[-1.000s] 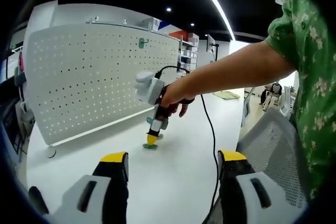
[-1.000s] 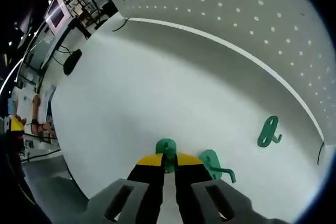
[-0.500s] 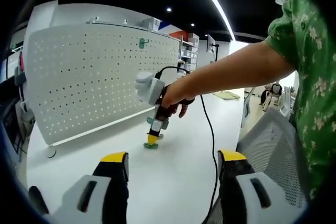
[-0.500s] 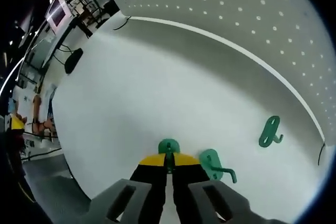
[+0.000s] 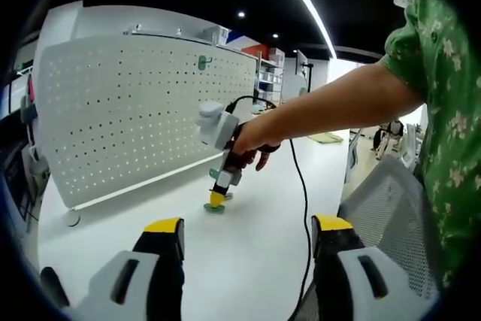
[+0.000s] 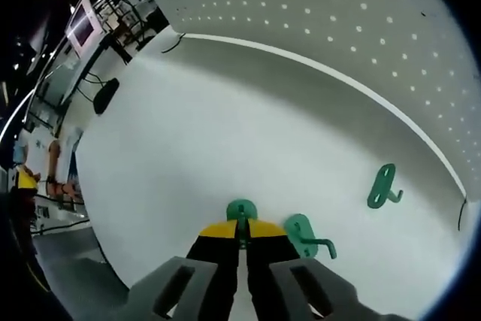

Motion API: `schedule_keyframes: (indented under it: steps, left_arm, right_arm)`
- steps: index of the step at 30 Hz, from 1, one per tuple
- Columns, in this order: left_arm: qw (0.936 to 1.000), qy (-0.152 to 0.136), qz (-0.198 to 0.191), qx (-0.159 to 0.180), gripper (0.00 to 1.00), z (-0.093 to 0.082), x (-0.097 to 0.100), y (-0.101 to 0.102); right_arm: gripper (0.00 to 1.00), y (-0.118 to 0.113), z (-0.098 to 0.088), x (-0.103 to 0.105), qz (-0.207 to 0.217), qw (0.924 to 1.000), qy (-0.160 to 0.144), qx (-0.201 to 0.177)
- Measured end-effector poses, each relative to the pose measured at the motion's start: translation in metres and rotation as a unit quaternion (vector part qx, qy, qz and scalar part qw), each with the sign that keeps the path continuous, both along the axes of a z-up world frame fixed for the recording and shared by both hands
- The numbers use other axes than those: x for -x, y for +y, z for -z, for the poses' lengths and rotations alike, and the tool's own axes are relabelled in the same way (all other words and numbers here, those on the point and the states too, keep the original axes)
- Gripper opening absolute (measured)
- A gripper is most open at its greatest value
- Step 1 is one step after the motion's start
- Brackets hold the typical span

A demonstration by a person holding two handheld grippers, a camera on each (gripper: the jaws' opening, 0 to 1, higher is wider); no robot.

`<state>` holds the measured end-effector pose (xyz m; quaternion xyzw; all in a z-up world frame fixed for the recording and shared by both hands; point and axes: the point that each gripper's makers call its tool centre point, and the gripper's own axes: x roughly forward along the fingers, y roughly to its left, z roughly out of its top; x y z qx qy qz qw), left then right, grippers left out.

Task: Insert the hook assembly into the mounting plate slot until the hook locks in place.

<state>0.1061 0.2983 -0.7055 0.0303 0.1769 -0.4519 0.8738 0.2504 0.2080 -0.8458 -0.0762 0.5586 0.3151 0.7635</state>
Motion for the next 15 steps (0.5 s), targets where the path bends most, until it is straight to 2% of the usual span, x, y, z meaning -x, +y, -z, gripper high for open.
schedule_keyframes:
  steps: [7,15]
  left_arm:
    - [1.0,-0.003,0.003,-0.002,0.71,-0.002,-0.001,-0.002]
    - [1.0,-0.007,0.006,-0.003,0.71,-0.005,0.0,-0.004]
  right_arm:
    - [0.01,-0.001,-0.011,-0.003,0.014,0.9996,-0.021,-0.016]
    - [0.01,0.001,-0.032,-0.01,0.032,0.9968,-0.063,-0.039]
